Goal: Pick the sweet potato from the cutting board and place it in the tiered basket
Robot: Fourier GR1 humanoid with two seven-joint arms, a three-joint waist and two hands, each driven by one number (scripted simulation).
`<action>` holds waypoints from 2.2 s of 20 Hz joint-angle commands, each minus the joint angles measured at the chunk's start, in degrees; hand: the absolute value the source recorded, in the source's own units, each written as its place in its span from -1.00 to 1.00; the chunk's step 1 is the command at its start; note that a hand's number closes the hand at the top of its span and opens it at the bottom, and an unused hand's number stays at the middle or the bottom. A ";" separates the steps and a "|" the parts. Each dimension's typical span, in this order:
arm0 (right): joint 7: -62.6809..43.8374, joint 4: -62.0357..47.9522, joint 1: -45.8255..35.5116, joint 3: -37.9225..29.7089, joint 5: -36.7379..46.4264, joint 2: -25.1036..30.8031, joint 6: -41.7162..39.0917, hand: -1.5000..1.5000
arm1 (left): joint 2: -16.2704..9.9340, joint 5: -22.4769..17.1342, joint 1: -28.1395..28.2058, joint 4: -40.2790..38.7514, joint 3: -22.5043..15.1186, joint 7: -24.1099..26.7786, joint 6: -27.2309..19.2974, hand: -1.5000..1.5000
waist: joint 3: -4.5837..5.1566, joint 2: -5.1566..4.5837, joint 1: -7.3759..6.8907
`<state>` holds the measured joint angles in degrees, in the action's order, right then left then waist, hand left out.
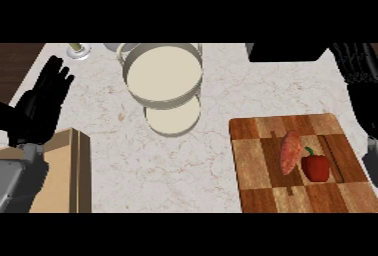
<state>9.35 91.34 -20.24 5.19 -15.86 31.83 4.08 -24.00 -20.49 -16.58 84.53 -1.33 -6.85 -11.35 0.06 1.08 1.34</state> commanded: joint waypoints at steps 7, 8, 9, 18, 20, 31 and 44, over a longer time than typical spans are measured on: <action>-14.60 -21.32 5.53 -3.37 10.86 -4.80 25.62 -1.00 | 4.15 3.81 4.49 -0.86 -10.41 4.66 6.57 0.00 | 0.70 -3.70 -1.44; -15.57 -22.49 4.58 -6.67 5.29 -12.90 30.54 -1.00 | 5.76 4.76 6.41 -0.61 -12.37 6.26 6.56 0.00 | 0.08 -2.54 -2.28; -12.46 -22.75 2.72 -6.42 3.90 -19.19 33.23 -1.00 | 6.88 5.43 6.63 -1.75 -13.96 7.16 7.17 0.00 | -0.08 -2.30 -2.64; -24.78 -19.65 -2.06 5.19 22.86 -12.57 42.17 -1.00 | 8.93 8.73 9.17 -6.99 -13.59 13.22 7.39 0.00 | 0.15 -0.84 -0.58; -33.83 -21.78 -3.20 7.91 26.68 -7.39 39.15 -1.00 | 6.68 7.15 11.23 -6.02 -11.97 13.24 8.65 0.00 | 0.42 -0.51 -0.80; -67.36 -19.29 -10.93 22.12 28.17 6.75 -1.04 -1.00 | 8.15 8.41 10.69 -6.63 -13.35 13.20 8.00 0.00 | 0.61 -0.07 -0.80; -94.47 -6.00 -17.07 24.49 28.17 3.77 -5.98 -1.00 | 8.20 8.86 10.34 -7.35 -11.91 13.03 8.95 0.00 | 0.12 -0.59 -0.60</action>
<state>-69.89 83.49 -36.16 28.67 9.49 36.64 -1.98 -15.48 -11.38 -6.71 78.19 -13.87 6.12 -3.08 0.09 0.60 0.60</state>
